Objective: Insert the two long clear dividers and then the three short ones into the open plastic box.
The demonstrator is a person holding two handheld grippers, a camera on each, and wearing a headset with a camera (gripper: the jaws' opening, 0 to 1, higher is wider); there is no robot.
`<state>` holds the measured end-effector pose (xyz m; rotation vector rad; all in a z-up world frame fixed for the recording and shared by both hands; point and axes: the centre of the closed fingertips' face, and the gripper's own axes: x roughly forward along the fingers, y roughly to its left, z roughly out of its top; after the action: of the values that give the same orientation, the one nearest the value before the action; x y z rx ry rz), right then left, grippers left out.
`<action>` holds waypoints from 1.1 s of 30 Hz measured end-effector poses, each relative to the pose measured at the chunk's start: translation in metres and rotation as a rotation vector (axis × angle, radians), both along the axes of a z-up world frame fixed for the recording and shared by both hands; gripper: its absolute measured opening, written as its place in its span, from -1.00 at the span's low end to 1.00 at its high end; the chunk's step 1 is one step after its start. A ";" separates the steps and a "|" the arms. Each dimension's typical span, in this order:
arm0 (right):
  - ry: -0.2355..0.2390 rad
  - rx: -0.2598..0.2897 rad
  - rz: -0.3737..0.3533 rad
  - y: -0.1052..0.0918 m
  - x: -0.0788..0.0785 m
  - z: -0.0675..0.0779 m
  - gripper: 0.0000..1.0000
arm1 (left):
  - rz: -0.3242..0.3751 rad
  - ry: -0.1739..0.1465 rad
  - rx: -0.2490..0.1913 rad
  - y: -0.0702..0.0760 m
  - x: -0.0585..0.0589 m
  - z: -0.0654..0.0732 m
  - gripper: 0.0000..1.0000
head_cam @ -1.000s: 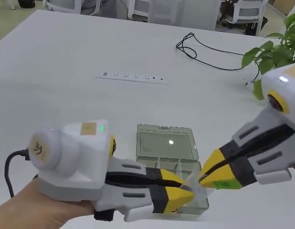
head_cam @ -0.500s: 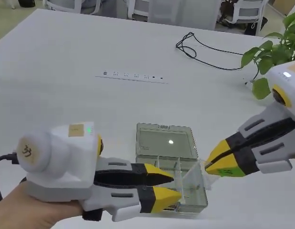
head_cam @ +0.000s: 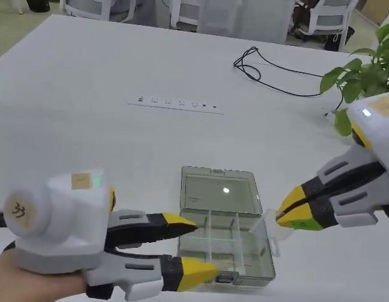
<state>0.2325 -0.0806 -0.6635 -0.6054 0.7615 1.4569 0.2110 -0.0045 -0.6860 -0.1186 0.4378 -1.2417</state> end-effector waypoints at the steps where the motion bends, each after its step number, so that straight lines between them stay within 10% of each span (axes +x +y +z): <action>1: -0.004 -0.013 0.001 -0.004 0.005 -0.005 -0.94 | 0.008 -0.001 0.006 0.002 0.002 -0.002 -0.09; 21: -0.019 -0.131 0.017 -0.014 0.030 -0.065 -0.94 | 0.030 -0.038 0.094 0.017 0.011 -0.030 0.66; 33: -0.009 -0.171 0.029 -0.016 0.036 -0.093 -0.94 | 0.042 -0.031 0.117 0.020 0.017 -0.037 0.72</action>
<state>0.2681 -0.0970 -0.7566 -0.7551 0.8797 1.4233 0.2284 0.0152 -0.7231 -0.0088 0.4778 -1.1728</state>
